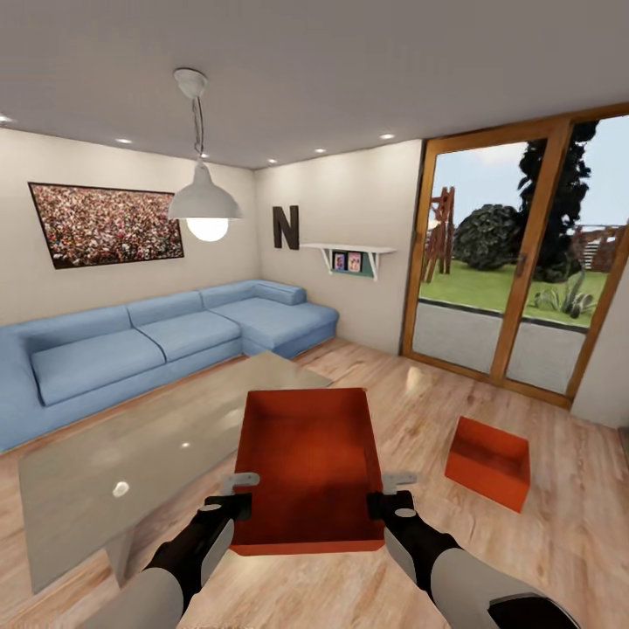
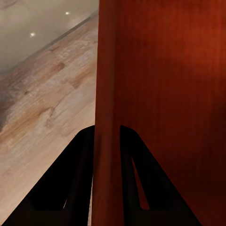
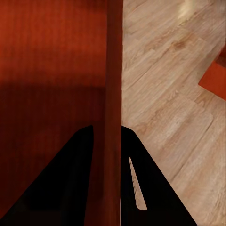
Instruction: Move the two storage containers from the living room to the garage. In the garage, place one container on the floor and stack the other container on top of it (either order is fine).
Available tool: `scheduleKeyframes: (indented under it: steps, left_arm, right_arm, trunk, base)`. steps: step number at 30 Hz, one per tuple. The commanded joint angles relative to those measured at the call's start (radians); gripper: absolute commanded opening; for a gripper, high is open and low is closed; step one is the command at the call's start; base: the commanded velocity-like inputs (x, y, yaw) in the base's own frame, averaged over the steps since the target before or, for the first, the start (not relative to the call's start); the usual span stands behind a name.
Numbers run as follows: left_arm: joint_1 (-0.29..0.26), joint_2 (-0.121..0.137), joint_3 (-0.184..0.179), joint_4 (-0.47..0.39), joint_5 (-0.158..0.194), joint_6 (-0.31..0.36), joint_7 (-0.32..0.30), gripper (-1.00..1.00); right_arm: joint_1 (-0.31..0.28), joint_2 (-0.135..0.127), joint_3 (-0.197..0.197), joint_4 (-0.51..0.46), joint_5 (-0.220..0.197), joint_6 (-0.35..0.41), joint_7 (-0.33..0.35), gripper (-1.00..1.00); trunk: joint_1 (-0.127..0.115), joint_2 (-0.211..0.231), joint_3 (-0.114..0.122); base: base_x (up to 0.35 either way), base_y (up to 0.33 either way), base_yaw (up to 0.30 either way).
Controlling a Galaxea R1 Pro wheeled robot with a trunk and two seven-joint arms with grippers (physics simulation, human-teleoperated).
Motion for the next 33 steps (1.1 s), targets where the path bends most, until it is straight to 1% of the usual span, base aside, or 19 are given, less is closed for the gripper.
scheduleKeyframes:
  steps: [1,33]
  left_arm:
    - [0.0,0.002,0.015,-0.003,-0.014,0.008,0.03,-1.0]
    - [0.0,0.002,0.014,-0.004,-0.013,0.008,0.03,-1.0]
  right_arm:
    - [0.0,0.0,-0.008,0.0,0.001,0.0,-0.006,-1.0]
    - [0.0,0.0,-0.009,0.0,0.001,-0.001,-0.006,-1.0]
  trunk:
    - [0.0,-0.001,0.0]
    - [0.0,-0.001,0.015]
  base:
    - [0.0,0.0,0.272]
    - [0.0,0.0,0.273]
